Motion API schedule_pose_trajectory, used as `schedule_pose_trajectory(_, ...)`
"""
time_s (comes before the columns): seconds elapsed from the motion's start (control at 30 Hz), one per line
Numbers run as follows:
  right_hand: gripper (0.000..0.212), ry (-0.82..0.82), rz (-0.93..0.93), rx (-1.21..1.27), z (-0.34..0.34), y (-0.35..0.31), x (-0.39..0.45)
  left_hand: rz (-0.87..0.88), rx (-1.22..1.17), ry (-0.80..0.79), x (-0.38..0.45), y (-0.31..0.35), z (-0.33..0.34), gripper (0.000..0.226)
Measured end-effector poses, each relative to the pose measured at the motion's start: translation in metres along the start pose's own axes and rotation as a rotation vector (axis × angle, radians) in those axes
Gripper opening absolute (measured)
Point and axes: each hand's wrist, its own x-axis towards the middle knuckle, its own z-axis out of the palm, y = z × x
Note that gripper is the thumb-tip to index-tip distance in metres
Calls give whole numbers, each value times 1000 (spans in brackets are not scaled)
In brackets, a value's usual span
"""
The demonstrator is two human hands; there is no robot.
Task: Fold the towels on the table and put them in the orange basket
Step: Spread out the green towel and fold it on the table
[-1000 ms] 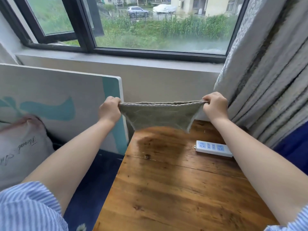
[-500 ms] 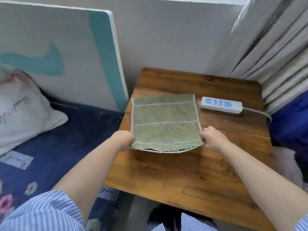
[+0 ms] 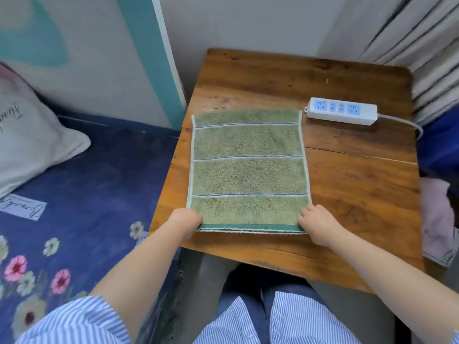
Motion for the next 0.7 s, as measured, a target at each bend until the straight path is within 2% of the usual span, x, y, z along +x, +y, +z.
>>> schedule_pose_trajectory(0.17,34,-181,-131,16,1,-1,4,52,20,-151,8,11,8,34)
schedule_pose_trajectory(0.27,29,-218,-170,160,-18,13,14,51,17,-182,15,9,-9,34)
schedule_pose_trajectory(0.4,30,101,-171,245,-52,37,45,-27,-132,-22,29,4,-60,37)
schedule_pose_trajectory(0.47,30,234,-134,278,-69,45,68,-70,-208,98,38,3,-88,31)
schedule_pose_trajectory(0.57,32,358,-69,363,-90,55,107,-156,-377,289,59,0,-125,27)
schedule_pose_trajectory(0.7,45,425,-9,540,-106,57,145,-264,-604,473,91,0,-155,37)
